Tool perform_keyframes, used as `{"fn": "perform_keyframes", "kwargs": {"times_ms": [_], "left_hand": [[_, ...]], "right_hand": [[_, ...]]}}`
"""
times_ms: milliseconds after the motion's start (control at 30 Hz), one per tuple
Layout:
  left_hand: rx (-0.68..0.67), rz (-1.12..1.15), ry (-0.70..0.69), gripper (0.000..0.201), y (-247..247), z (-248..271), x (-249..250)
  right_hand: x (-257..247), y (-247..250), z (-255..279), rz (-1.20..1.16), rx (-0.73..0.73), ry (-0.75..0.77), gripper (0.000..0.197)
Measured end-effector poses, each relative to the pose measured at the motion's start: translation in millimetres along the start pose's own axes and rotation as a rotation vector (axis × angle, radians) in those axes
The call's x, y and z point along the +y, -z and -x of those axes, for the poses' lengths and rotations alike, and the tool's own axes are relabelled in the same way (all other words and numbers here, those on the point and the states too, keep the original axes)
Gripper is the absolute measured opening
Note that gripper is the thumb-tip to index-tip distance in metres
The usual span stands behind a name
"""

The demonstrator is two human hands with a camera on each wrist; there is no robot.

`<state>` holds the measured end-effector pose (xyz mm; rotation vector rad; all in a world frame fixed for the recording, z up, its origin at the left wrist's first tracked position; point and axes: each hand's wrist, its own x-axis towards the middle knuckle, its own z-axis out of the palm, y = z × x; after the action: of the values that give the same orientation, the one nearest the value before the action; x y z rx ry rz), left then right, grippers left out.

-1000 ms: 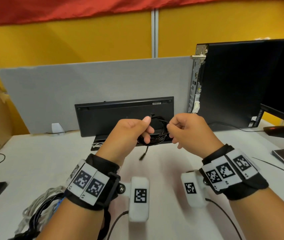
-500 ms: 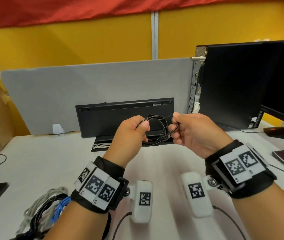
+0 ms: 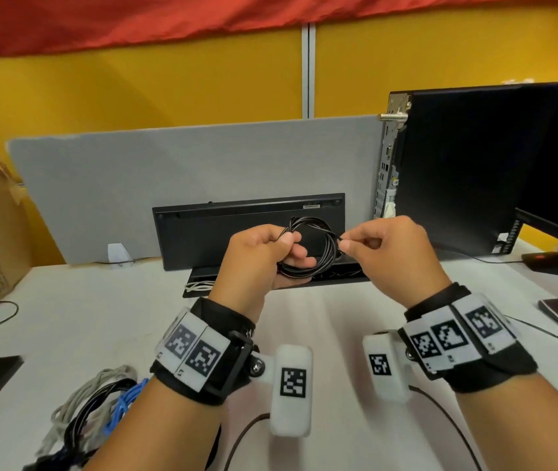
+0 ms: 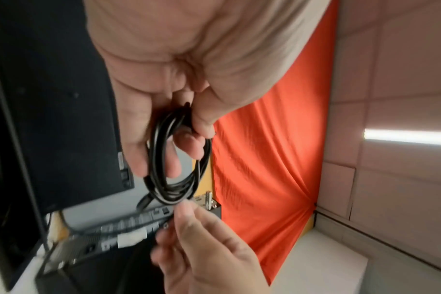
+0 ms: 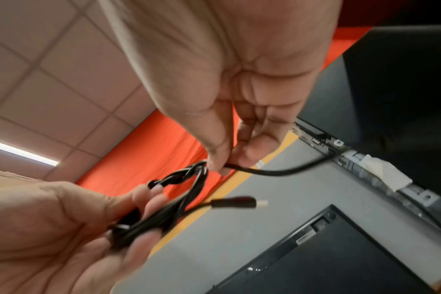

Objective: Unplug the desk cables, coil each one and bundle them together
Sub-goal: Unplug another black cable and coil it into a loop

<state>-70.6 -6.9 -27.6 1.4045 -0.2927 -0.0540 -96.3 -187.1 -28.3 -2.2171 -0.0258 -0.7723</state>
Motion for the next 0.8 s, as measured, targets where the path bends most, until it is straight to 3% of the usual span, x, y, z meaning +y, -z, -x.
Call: {"fn": "perform_keyframes", "kwargs": {"times_ms": [200, 367, 533, 600, 800], "left_hand": [[-0.028, 0.228, 0.037, 0.019, -6.3, 2.5, -4.3], [-0.002, 0.223, -0.005, 0.019, -12.1, 4.5, -5.3], [0.034, 0.175, -0.073, 0.016, -15.4, 7.2, -2.0], [0.032, 0.168, -0.081, 0.017, -15.2, 8.5, -1.4], [0.050, 0.230, -0.020, 0.018, -14.9, 6.0, -3.9]], "right_hand": [[-0.7, -6.9, 2.0, -0.146, 0.065, -0.042, 0.018], [0.1, -11.5, 1.5, -0.262, -0.001, -0.178, 0.032], [-19.0, -13.3, 7.1, -0.820, -0.069, -0.428, 0.026], [-25.4, -11.5, 10.2, -0.974, -0.121, -0.463, 0.027], [-28.3, -21.6, 17.3, -0.910, -0.056, -0.406, 0.019]]}}
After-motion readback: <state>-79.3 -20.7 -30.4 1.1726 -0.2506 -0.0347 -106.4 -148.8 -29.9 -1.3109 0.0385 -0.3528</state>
